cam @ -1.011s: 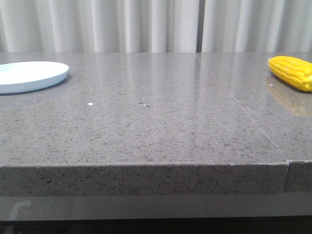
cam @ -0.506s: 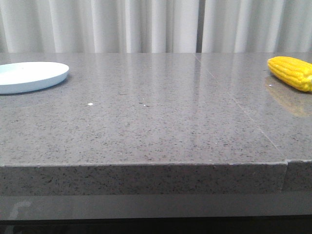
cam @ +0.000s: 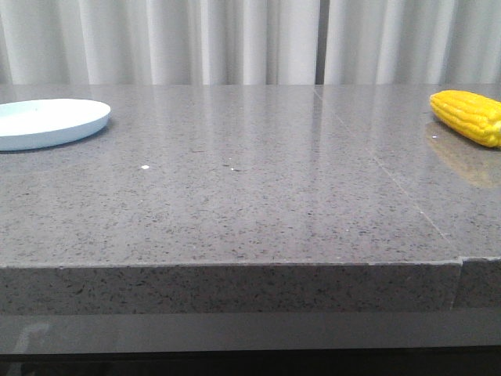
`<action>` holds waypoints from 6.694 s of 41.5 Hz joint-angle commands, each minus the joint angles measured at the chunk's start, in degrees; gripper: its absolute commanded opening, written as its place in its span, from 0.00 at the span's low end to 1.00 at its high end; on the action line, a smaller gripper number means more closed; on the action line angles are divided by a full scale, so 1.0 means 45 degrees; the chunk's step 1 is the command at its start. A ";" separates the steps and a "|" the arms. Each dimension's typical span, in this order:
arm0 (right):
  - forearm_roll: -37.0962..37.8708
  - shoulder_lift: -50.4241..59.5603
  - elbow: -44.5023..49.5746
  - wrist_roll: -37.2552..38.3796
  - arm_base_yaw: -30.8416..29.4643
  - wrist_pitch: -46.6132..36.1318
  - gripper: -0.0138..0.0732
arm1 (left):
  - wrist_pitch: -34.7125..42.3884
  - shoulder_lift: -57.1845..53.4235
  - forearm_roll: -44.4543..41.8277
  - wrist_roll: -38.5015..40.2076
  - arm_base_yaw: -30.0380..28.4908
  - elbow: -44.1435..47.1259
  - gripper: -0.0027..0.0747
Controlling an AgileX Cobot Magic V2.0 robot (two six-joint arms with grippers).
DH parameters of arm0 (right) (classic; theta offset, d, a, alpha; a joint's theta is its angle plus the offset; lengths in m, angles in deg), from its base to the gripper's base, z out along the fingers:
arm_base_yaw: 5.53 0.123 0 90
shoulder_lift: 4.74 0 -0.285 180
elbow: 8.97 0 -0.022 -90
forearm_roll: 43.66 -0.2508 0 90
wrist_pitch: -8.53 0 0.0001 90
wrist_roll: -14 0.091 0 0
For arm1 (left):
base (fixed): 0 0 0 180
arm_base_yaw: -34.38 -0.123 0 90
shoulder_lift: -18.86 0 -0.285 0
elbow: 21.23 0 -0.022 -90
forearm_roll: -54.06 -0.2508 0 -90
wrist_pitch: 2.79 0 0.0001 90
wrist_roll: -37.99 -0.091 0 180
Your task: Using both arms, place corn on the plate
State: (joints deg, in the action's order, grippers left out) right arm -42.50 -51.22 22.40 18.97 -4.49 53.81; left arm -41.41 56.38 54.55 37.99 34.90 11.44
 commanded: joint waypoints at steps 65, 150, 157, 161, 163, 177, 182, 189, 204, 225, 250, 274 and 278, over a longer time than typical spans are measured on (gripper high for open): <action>0.0092 -0.0506 -0.0436 -0.0251 0.0004 -0.0393 0.77 | -0.0850 1.3366 0.5634 -0.4277 -0.3005 -0.7571 0.74; 0.0092 -0.0506 -0.0436 -0.0251 0.0004 -0.0393 0.77 | -0.1286 1.4856 0.7637 -0.4300 0.0599 -0.9956 0.01; 0.0092 -0.0506 -0.0436 -0.0251 0.0004 -0.0393 0.77 | -0.0493 1.5326 0.7637 -0.4300 0.2201 -0.9956 0.01; 0.0092 -0.0506 -0.0436 -0.0251 0.0004 -0.0396 0.77 | -0.0081 1.5693 0.7637 -0.4300 0.2934 -0.9956 0.01; 0.0092 -0.0506 -0.0436 -0.0251 0.0004 -0.0396 0.77 | 0.0108 1.5903 0.7637 -0.4300 0.3217 -0.9956 0.01; 0.0092 -0.0506 -0.0436 -0.0251 0.0004 -0.0396 0.77 | 0.0585 1.7259 0.7601 -0.4300 0.3813 -0.9956 0.01; 0.0092 -0.0506 -0.0436 -0.0251 0.0004 -0.0396 0.77 | 0.0339 1.7397 0.7498 -0.4300 0.3786 -0.9934 0.06; 0.0092 -0.0506 -0.0436 -0.0251 0.0004 -0.0396 0.77 | 0.0057 1.7387 0.7370 -0.4300 0.3786 -0.9934 0.42; 0.0092 -0.0506 -0.0436 -0.0251 0.0004 -0.0552 0.77 | -0.1088 1.4727 0.5642 -0.4300 0.4068 -0.9841 0.60; -0.0024 -0.0932 -0.0469 -0.0251 0.0004 -0.0599 0.77 | -0.2146 0.8945 -0.1395 0.0000 0.7016 -0.6508 0.60; -0.0012 -0.8030 -0.5163 -0.0251 -0.0061 -0.0605 0.91 | -0.1983 0.6082 -0.1081 0.0202 0.7082 -0.3919 0.60; -0.0379 -1.4144 -0.9268 -0.0240 -0.0377 -0.0737 0.91 | -0.1983 0.6183 -0.1081 0.0202 0.7082 -0.3919 0.60; -0.0379 -1.4405 -0.9342 -0.0240 -0.0377 -0.0689 0.86 | -0.1983 0.6183 -0.1081 0.0202 0.7082 -0.3919 0.60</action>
State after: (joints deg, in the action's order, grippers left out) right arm -44.10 -117.99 -17.28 18.14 -5.72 52.82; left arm -54.13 84.70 49.97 38.29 66.42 -4.75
